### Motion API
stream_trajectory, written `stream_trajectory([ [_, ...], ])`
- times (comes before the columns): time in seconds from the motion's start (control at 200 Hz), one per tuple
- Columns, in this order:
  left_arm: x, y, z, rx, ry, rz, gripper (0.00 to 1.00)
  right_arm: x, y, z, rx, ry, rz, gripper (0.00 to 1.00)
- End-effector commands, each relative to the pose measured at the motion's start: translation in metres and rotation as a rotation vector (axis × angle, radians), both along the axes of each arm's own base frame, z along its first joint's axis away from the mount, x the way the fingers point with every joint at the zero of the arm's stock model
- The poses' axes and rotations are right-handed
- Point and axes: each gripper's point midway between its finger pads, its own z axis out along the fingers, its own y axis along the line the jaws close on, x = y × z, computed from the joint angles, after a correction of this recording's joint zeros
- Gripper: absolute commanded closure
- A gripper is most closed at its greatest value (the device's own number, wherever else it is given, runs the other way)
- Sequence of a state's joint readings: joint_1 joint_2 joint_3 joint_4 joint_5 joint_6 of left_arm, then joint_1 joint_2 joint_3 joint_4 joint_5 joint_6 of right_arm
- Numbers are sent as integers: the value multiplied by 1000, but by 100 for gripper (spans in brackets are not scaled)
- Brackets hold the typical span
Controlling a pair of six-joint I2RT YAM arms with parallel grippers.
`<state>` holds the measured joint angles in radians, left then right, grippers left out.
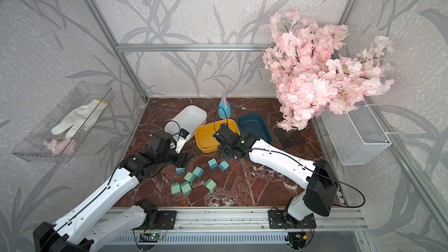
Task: Place the plugs by color into the storage box
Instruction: Place the plug in the storage box.
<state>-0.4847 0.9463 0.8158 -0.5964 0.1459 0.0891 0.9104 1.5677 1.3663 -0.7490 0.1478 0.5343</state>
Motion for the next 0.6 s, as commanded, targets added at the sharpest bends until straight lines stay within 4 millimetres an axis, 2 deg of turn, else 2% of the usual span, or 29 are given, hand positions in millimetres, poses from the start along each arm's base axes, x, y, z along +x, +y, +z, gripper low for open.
stream_trajectory([
  [0.0, 3, -1, 6, 41, -48, -48, 27, 22, 3, -3, -63, -22, 58, 67],
  [0.07, 4, -4, 3, 32, -53, -62, 27, 39, 11, 0, -59, -40, 64, 67],
  [0.215, 3, -10, -7, 9, -33, -80, 27, 71, 33, -26, -76, -16, 97, 66],
  [0.315, 2, -12, -16, 22, -9, -95, 27, 86, 43, -53, -104, 11, 117, 66],
  [0.45, 2, -8, -27, 62, 19, -98, 28, 99, 51, -80, -119, 73, 123, 65],
  [0.595, 3, -9, -32, 78, 35, -106, 28, 107, 58, -93, -125, 85, 126, 64],
])
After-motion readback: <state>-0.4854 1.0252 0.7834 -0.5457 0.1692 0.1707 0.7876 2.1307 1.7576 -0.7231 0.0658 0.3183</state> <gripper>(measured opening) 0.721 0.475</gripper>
